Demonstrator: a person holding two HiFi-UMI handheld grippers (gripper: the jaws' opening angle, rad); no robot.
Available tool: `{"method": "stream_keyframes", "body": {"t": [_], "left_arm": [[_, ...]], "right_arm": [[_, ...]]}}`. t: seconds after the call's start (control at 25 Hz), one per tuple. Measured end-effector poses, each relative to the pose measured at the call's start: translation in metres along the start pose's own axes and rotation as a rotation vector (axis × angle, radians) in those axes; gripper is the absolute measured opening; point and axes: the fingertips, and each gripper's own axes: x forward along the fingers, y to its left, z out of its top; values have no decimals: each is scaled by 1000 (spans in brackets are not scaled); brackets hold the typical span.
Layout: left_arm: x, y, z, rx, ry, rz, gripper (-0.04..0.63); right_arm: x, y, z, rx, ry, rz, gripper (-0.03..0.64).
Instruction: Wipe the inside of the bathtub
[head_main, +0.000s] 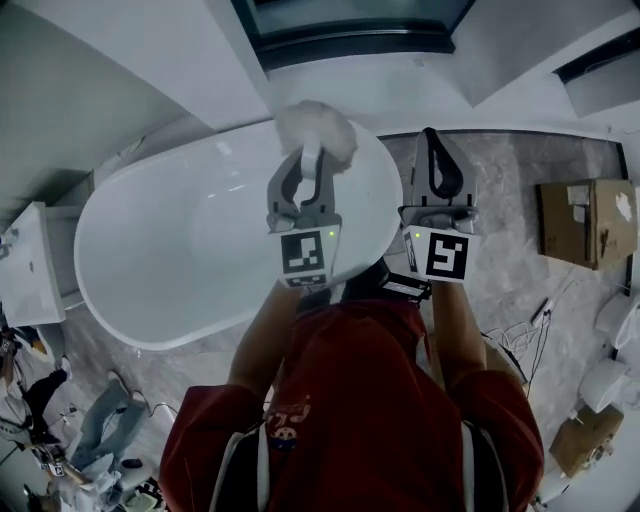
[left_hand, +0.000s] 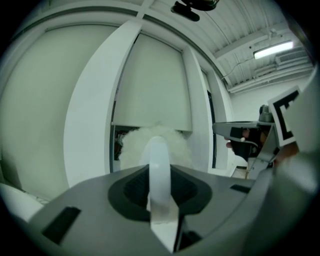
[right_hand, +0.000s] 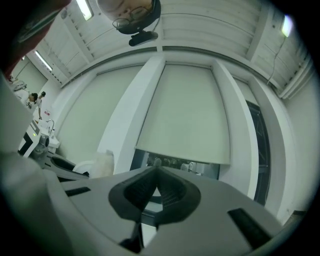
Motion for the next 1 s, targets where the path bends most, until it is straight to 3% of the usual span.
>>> {"method": "stream_keyframes", "body": {"t": [0.36,0.68,1.0], "left_arm": [[68,-11,-65,-26,144,96,94],[125,-20,-172,-11,278,122,94],[181,-23,-287,14,281,109,94]], "right_arm": [[56,-27,-72,42,27,143,12],[93,-13,-169,84,64,276,12],[107,24,-276,96,133,353,12]]}}
